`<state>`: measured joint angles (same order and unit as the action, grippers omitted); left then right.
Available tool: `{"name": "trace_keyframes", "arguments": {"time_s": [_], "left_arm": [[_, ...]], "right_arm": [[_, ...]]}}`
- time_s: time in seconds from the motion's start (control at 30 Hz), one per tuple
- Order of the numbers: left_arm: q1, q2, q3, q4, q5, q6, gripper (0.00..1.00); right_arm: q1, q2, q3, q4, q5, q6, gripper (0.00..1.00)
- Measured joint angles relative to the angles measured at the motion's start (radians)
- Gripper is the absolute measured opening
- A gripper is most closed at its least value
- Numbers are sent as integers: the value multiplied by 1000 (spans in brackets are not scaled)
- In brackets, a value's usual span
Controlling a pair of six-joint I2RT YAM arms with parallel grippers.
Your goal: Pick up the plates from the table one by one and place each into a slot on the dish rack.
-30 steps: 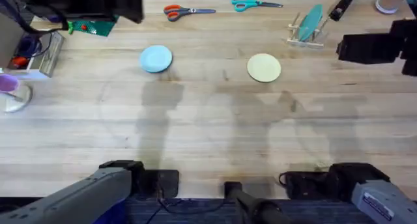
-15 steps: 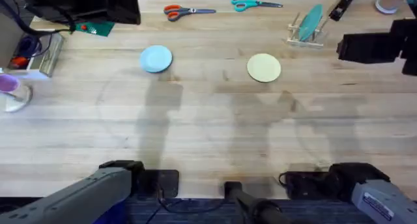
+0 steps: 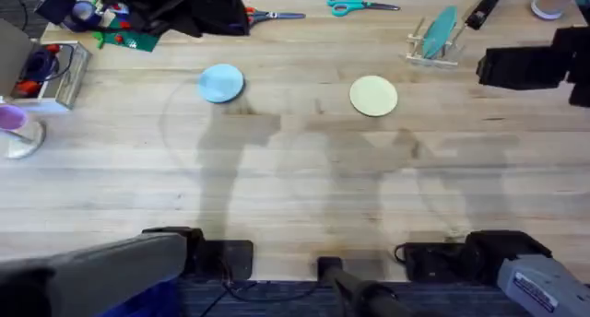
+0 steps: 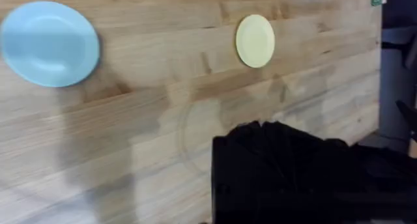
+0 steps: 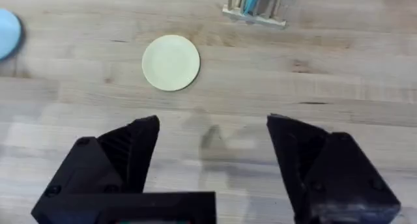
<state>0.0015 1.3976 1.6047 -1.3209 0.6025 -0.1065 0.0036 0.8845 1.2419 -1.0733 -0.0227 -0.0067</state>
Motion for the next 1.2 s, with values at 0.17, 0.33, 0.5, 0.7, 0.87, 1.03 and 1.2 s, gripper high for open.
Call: {"name": "trace_keyframes", "arguments": {"time_s": [0.17,0.33,0.5,0.7,0.87,1.03,1.2], "left_arm": [[-42,83,0,26,41,21,43],[-128,170,-8,103,58,32,43],[-214,269,-13,181,81,33,42],[-286,364,-14,271,120,25,42],[-328,420,-14,326,151,8,42],[-378,472,-14,403,165,-33,41],[-426,518,-15,499,168,-101,41]], "right_arm": [[0,0,0,0,0,0,993],[0,0,0,0,0,0,993],[0,0,0,-3,0,0,994],[0,0,0,-3,0,0,995],[0,0,0,-3,0,0,995],[0,0,0,-3,0,0,995],[0,0,0,-3,0,0,995]]}}
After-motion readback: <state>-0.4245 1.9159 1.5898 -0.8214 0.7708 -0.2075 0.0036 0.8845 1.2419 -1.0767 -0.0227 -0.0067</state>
